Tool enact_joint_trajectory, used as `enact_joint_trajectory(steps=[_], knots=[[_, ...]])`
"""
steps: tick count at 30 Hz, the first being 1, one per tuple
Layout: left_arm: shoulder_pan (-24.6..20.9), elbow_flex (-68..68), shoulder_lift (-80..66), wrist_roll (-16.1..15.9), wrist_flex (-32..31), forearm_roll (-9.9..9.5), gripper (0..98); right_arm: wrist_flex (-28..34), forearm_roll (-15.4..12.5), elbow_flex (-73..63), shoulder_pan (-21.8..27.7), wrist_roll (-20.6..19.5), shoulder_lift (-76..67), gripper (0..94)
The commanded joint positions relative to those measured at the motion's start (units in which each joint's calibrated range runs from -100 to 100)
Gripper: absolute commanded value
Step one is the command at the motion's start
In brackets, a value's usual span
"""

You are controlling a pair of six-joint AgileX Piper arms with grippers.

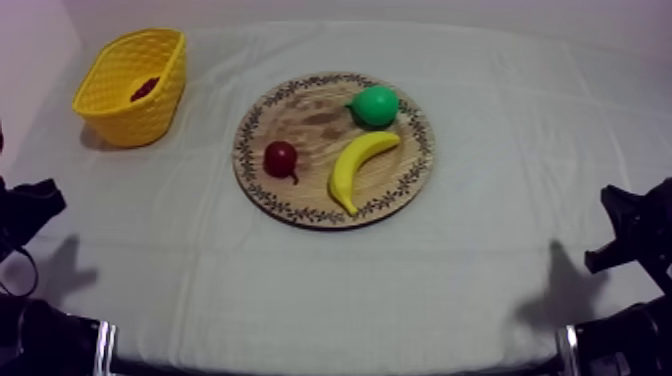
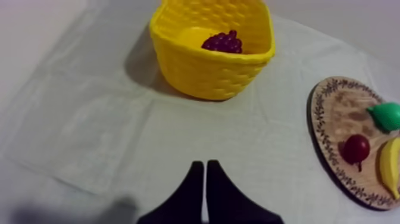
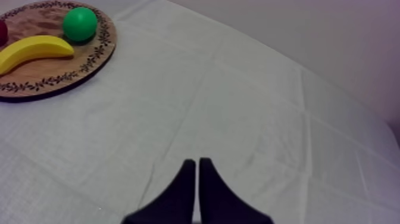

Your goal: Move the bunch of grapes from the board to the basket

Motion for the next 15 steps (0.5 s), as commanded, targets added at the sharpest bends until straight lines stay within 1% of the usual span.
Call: enact_joint_trajectory(steps=[1,5,9,11,15], knots=[[-0.16,2.03,-3.42,-2.39,-0.81,0.22,0.0,-0.03,0.00,-0.02,-0.04,-0.02,-0.01,0.3],[-0.46,3.75,-6.49,-3.36,-1.95,0.34,0.0,-0.03,0.00,-0.02,-0.09,-0.01,-0.01,0.3],[-0.48,5.99,-9.72,-3.48,-5.45,0.69,0.0,-0.03,0.00,-0.02,-0.10,0.00,-0.01,0.3],[-0.35,6.71,-11.33,-2.01,-6.59,0.94,0.1,-0.03,0.00,-0.02,-0.10,0.00,-0.01,0.3],[0.25,7.66,-13.90,2.75,-7.79,1.12,0.1,-0.03,0.00,-0.02,-0.10,0.00,-0.01,0.3]])
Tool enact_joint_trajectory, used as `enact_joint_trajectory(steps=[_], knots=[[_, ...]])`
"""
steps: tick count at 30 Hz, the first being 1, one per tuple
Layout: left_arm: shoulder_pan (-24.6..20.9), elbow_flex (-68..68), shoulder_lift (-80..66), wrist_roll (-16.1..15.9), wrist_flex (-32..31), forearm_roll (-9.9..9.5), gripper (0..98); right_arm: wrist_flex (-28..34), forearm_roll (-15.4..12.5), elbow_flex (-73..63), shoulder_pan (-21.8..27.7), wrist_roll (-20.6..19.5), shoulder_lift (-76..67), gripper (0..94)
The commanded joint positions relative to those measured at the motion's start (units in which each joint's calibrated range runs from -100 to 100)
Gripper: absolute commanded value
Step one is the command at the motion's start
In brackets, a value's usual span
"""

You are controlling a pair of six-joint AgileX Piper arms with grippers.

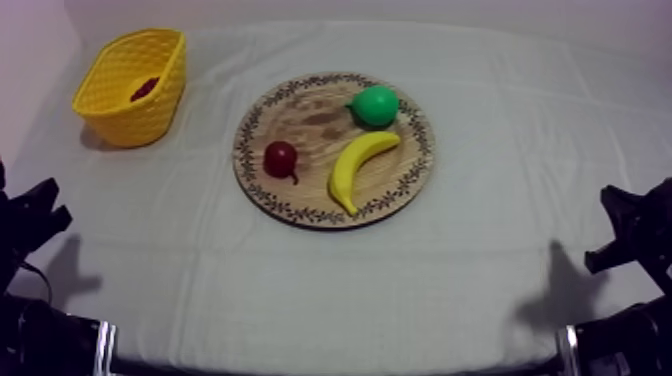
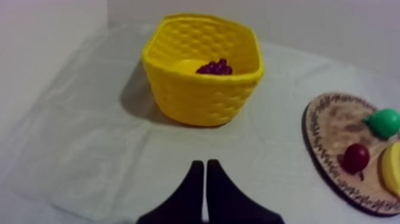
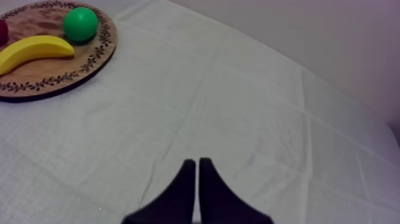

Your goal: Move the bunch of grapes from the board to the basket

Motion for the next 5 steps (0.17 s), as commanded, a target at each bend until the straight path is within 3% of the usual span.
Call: enact_joint_trajectory(steps=[1,5], knots=[[0.20,0.68,-0.93,4.04,-0.61,0.01,0.1,-0.03,0.00,-0.02,0.02,0.00,-0.01,0.3],[0.38,1.50,-1.59,6.13,-1.90,0.04,0.1,-0.03,0.00,-0.02,0.02,0.00,-0.01,0.3]])
